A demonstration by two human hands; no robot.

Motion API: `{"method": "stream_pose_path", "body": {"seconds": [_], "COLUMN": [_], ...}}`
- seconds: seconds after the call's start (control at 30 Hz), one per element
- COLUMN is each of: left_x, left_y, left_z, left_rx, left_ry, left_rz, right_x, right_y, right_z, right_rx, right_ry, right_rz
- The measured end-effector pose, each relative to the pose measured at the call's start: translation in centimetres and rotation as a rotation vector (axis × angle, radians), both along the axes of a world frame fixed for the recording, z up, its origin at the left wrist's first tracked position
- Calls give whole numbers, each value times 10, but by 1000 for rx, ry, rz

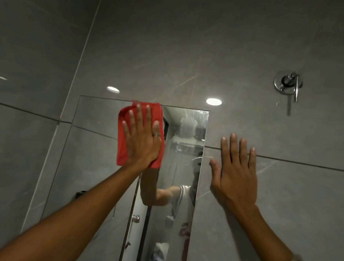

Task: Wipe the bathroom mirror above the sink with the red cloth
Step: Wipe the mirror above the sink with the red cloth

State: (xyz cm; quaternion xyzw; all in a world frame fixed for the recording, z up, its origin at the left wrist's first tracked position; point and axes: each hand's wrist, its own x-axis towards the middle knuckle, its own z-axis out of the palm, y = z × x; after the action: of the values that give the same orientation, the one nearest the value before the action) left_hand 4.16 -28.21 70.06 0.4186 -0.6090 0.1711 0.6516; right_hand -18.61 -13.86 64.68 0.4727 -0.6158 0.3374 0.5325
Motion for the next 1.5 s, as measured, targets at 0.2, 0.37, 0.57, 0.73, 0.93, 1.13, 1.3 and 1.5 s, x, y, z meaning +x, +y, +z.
{"method": "stream_pose_path", "body": {"seconds": [0.2,0.37,0.57,0.73,0.93,1.13,1.3,1.5], "left_x": [-46,-56,10,-15,-44,-11,1,-13], "left_y": [36,44,4,22,36,19,7,27], "left_z": [51,-22,-33,44,18,-152,-92,49], "left_rx": [-109,-427,-411,-246,-404,-562,-520,-401], "left_ry": [-225,-750,-835,-472,-608,-1168,-1105,-796], "left_rz": [-52,-110,-45,-57,-46,-156,-78,-41], "right_x": [-5,-6,-4,-2,-2,1,3,0], "right_y": [-6,-4,6,6,6,13,13,11], "right_z": [-1,-1,-4,-4,-6,-13,-13,-13], "right_rx": [-33,-26,12,-1,-15,30,27,-38], "right_ry": [16,14,0,5,8,1,7,45], "right_rz": [6,22,78,82,71,76,85,105]}}
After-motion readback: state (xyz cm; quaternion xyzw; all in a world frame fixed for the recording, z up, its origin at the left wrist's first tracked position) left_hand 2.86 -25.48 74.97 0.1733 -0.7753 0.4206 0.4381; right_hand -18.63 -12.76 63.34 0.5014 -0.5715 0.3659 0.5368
